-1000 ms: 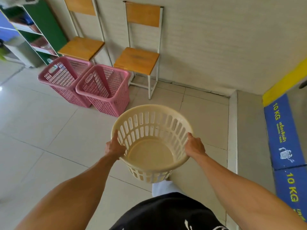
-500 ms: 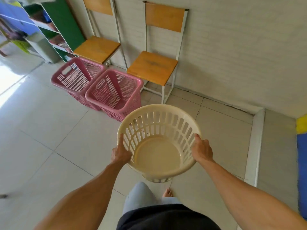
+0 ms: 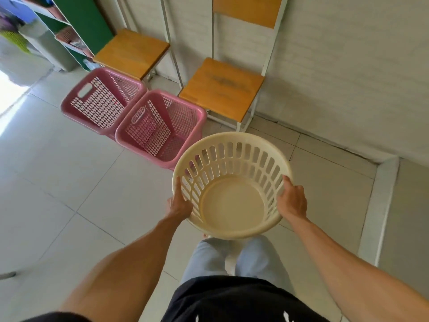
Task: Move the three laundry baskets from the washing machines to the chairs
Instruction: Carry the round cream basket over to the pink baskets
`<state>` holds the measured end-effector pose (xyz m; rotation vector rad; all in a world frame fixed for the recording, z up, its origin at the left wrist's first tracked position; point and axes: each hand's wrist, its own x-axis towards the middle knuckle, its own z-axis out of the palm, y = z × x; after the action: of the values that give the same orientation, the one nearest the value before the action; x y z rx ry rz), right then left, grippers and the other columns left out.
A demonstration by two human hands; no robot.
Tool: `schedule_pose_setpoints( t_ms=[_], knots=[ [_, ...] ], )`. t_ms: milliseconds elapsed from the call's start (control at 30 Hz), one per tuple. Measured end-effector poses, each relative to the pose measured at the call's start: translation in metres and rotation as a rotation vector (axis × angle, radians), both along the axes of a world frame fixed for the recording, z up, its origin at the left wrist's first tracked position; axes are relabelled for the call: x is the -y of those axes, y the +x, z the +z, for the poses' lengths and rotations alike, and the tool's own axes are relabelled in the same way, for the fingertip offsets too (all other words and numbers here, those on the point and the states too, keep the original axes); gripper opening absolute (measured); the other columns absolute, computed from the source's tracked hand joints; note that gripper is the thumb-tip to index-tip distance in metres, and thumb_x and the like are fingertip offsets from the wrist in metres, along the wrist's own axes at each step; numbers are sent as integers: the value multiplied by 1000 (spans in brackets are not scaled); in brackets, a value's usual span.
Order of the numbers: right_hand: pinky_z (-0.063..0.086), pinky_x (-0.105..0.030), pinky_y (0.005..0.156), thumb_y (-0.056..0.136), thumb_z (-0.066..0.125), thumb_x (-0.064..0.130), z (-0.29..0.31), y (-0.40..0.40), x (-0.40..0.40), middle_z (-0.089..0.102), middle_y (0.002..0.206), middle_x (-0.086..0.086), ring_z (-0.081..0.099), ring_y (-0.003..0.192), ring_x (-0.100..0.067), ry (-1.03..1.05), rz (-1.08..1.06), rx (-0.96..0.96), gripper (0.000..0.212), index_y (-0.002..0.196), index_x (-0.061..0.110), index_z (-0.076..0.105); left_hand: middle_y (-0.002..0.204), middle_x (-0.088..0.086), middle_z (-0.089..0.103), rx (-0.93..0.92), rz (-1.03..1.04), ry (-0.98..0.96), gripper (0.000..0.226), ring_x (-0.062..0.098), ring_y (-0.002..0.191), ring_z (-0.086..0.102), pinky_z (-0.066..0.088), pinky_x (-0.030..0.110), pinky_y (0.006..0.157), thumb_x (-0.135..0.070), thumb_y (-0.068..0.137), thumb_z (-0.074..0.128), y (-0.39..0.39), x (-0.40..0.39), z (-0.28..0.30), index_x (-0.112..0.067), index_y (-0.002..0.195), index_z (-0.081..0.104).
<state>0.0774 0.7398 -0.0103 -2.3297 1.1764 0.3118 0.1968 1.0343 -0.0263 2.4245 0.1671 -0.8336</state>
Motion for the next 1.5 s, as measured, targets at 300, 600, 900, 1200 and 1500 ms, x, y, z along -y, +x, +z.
schedule_pose_setpoints(
  t_ms=[300, 600, 900, 1200, 1500],
  knots=[
    [46, -36, 81, 102, 38, 20, -33, 52, 48, 45, 123, -12, 52, 81, -26, 58, -4, -41, 54, 154, 36, 30, 128, 15, 56, -16, 34, -44, 92, 21, 83, 60, 56, 29, 63, -13, 96, 54, 47, 46, -30, -44, 155, -9],
    [49, -40, 86, 102, 36, 17, -105, 99, 87, 45, 126, -11, 53, 84, -25, 117, 125, -136, 56, 155, 34, 30, 155, 8, 32, -200, 103, -125, 101, 21, 115, 48, 57, 43, 89, -19, 95, 63, 72, 64, -85, -44, 153, -16],
    [50, -44, 93, 100, 38, 15, -229, 177, 103, 51, 126, -14, 59, 101, -32, 96, 257, -149, 54, 151, 32, 37, 154, 4, 34, -317, 307, -232, 109, 37, 132, 46, 54, 65, 86, -27, 77, 68, 107, 70, -209, -54, 150, -8],
    [44, -31, 84, 104, 40, 18, -354, 220, 115, 47, 132, -8, 54, 100, -19, 113, 268, -73, 50, 152, 33, 37, 152, 6, 37, -258, 502, -134, 109, 25, 121, 47, 52, 53, 95, -7, 86, 66, 126, 85, -337, -44, 155, -9],
    [53, -35, 66, 95, 52, 3, -403, 233, 109, 49, 125, -8, 59, 81, -21, 80, 282, -184, 58, 140, 37, 39, 142, 17, 44, -229, 315, 11, 108, 37, 122, 53, 52, 51, 90, -2, 91, 60, 116, 82, -376, -41, 154, -19]
  ],
)
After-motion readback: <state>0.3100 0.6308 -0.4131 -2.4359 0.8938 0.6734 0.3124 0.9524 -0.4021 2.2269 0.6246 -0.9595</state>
